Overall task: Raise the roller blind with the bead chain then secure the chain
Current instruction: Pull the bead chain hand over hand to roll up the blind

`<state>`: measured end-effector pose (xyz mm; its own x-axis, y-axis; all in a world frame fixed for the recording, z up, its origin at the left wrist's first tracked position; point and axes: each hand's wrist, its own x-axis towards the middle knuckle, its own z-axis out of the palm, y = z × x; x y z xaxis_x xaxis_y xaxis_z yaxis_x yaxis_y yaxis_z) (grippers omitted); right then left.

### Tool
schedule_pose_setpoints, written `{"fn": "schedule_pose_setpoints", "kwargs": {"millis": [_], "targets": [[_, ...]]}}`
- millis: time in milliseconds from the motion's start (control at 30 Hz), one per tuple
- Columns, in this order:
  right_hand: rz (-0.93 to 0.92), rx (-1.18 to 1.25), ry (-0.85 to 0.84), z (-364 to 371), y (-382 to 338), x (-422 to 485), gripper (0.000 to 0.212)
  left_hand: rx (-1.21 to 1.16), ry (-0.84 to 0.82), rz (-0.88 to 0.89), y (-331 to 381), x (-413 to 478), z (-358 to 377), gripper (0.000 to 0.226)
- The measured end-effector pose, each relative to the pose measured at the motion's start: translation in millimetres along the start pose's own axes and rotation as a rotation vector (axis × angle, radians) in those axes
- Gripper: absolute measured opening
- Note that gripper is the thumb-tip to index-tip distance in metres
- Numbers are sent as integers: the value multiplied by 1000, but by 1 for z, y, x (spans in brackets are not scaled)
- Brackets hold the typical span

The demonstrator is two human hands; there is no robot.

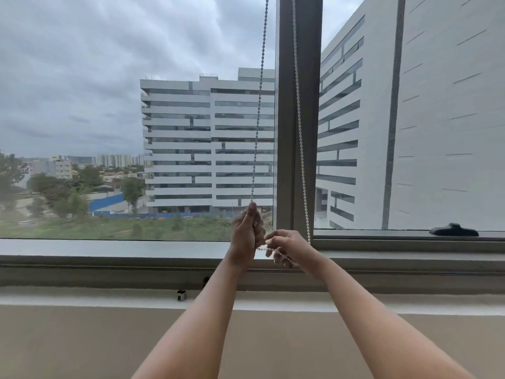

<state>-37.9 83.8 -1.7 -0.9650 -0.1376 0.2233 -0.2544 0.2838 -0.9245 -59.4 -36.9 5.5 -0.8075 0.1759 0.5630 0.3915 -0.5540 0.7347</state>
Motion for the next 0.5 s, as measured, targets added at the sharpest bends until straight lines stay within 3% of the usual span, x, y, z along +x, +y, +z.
{"fn": "schedule_pose_setpoints", "kwargs": {"millis": [167, 367, 500], "targets": [[-16, 30, 12, 1, -14, 1, 26, 20, 30, -4, -4, -5, 15, 57], [-249, 449, 155, 2, -77, 3, 42, 41, 36, -51, -3, -10, 29, 45], [-319, 468, 202, 8, -105, 2, 45, 39, 13, -76, -2, -14, 36, 48]]}}
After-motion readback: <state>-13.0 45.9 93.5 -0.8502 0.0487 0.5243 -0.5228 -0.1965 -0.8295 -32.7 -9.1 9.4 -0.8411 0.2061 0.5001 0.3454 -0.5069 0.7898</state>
